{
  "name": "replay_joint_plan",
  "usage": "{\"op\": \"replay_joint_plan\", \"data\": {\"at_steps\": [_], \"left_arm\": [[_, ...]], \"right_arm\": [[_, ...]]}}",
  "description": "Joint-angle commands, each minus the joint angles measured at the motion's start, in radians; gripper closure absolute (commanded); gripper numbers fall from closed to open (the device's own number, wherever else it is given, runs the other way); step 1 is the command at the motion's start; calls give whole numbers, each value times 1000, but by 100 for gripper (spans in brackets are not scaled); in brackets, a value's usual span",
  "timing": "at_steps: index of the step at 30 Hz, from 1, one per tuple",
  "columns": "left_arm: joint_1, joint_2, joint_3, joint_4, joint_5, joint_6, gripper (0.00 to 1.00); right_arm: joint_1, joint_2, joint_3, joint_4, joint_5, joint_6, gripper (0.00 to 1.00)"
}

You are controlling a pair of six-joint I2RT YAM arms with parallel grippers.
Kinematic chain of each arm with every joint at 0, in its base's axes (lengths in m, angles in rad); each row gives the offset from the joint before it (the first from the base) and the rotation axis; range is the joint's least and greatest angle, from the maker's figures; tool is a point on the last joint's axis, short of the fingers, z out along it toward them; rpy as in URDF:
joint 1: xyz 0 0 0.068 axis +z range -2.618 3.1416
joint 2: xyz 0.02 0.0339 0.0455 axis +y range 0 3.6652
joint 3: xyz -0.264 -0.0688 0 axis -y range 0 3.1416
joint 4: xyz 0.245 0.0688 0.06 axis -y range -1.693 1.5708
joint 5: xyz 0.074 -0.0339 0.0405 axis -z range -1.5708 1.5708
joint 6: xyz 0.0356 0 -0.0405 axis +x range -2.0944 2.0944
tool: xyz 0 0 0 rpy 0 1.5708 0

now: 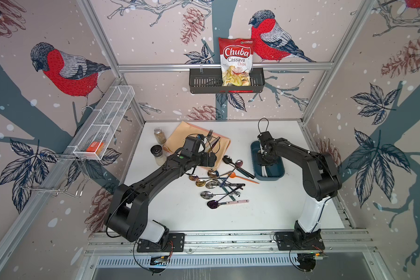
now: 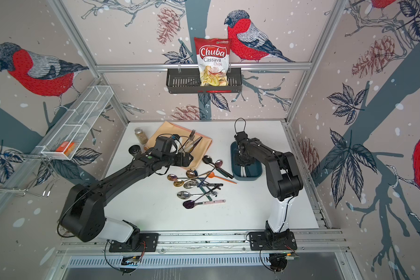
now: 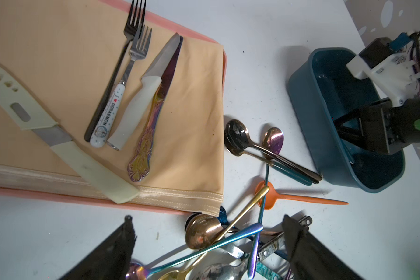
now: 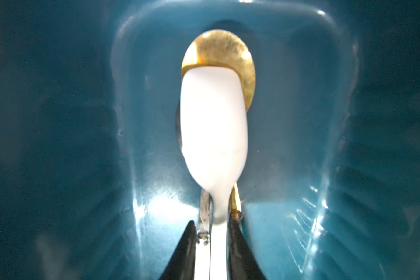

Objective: Put the spoon into the storage box
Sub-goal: Place the spoon in the storage box.

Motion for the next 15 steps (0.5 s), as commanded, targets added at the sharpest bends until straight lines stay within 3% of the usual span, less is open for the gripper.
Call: {"op": "replay_joint_plan", "data": {"at_steps": [1,8,15], "left_arm": [[-2,-13,9,-4,-39,22,4],[33,-51,-37,11,-32,-29,4],[178,-143,-178,80,90,-137,4]], "right_arm": [[3,-19,12,-10,45,-13,70],[52,-84,92,-61,139,-105,65],[185,-97,152,-65,131,-228,63]]}}
